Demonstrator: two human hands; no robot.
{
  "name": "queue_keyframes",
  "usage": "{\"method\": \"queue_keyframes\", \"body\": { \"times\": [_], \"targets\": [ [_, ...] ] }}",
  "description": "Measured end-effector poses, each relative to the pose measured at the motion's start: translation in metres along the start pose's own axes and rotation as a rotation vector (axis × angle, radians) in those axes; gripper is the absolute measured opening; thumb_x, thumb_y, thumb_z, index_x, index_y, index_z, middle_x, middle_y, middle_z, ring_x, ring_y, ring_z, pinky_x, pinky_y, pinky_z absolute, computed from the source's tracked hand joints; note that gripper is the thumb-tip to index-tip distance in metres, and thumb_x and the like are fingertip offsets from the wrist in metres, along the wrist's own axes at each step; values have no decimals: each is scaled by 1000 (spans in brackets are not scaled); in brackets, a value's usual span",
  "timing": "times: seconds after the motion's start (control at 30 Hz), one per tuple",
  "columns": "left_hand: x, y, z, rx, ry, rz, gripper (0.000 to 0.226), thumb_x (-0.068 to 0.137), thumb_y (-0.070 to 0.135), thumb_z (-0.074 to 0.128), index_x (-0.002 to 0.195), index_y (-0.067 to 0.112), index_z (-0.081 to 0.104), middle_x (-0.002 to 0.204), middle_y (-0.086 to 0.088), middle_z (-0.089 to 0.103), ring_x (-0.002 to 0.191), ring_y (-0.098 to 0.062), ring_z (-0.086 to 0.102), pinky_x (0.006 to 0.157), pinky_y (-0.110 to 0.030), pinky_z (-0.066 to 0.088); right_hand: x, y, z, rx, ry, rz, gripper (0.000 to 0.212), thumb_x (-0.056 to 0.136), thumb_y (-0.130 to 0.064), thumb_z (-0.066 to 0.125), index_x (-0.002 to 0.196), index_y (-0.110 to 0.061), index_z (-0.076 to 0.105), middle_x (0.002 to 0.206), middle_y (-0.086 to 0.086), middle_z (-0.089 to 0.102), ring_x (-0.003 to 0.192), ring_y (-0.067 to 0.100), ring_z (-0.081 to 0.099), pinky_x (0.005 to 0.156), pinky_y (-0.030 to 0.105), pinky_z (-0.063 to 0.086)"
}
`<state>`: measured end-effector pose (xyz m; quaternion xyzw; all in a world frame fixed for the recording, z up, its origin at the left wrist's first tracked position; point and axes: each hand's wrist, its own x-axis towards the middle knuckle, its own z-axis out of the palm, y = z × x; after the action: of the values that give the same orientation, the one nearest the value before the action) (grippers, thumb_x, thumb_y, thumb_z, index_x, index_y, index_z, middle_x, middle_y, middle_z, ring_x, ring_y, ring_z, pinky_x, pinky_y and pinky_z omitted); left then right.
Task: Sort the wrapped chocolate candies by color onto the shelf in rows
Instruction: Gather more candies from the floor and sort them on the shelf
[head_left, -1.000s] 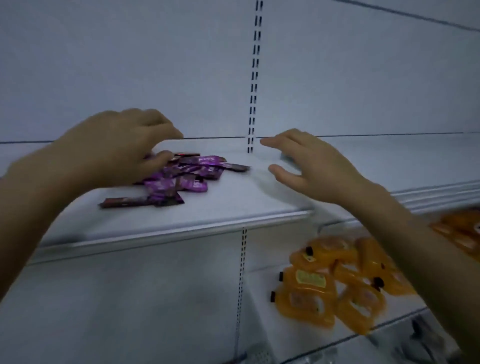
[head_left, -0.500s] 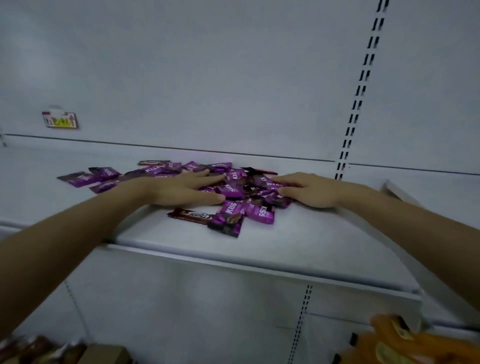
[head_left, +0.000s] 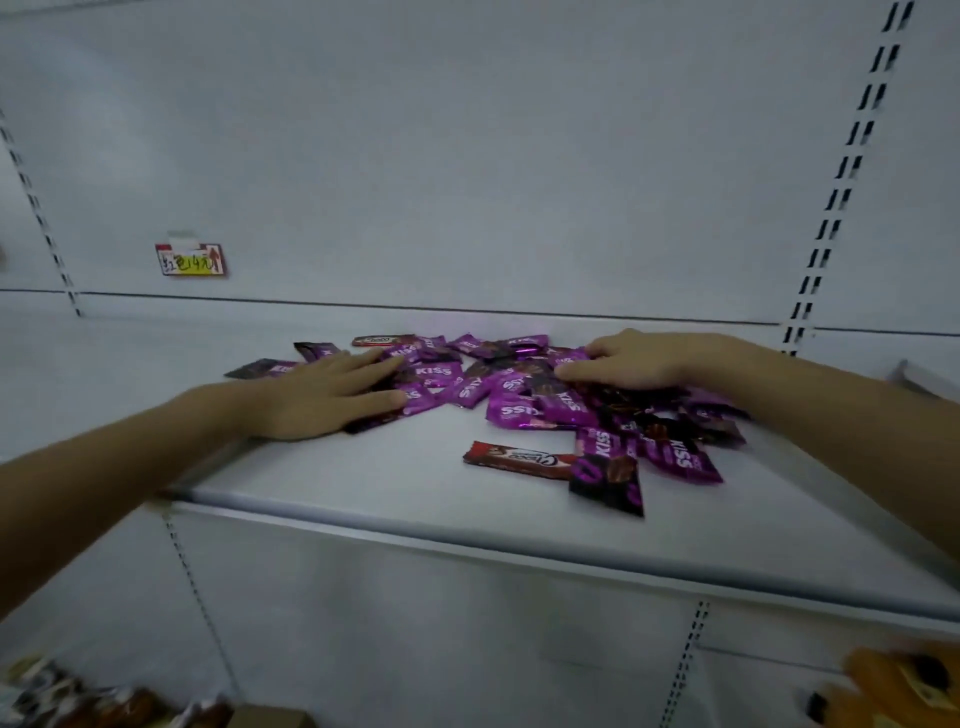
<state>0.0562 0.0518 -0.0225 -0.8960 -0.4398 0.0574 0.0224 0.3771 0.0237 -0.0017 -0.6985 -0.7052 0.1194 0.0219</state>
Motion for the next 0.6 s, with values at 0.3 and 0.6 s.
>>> {"method": "queue_keyframes", "body": {
  "times": [0.3, 0.6],
  "targets": [
    [54, -29, -51, -298, 38, -7, 46, 103, 33, 31, 147, 19, 32, 155, 2, 28, 141, -14, 26, 113, -26, 15, 4, -47, -11, 58, 267, 121, 38, 81, -25, 72, 112, -5, 64, 113, 12, 65, 93, 25, 58, 78, 27, 44],
    [65, -102, -47, -334, -198, -144, 77, 62, 62, 74, 130, 36, 51, 127, 8, 54, 116, -15, 49, 93, -37, 51, 35, -84, -31, 519, 328, 234, 18, 84, -21, 69, 83, -4, 62, 81, 12, 62, 74, 25, 60, 74, 33, 53]
  ]
}}
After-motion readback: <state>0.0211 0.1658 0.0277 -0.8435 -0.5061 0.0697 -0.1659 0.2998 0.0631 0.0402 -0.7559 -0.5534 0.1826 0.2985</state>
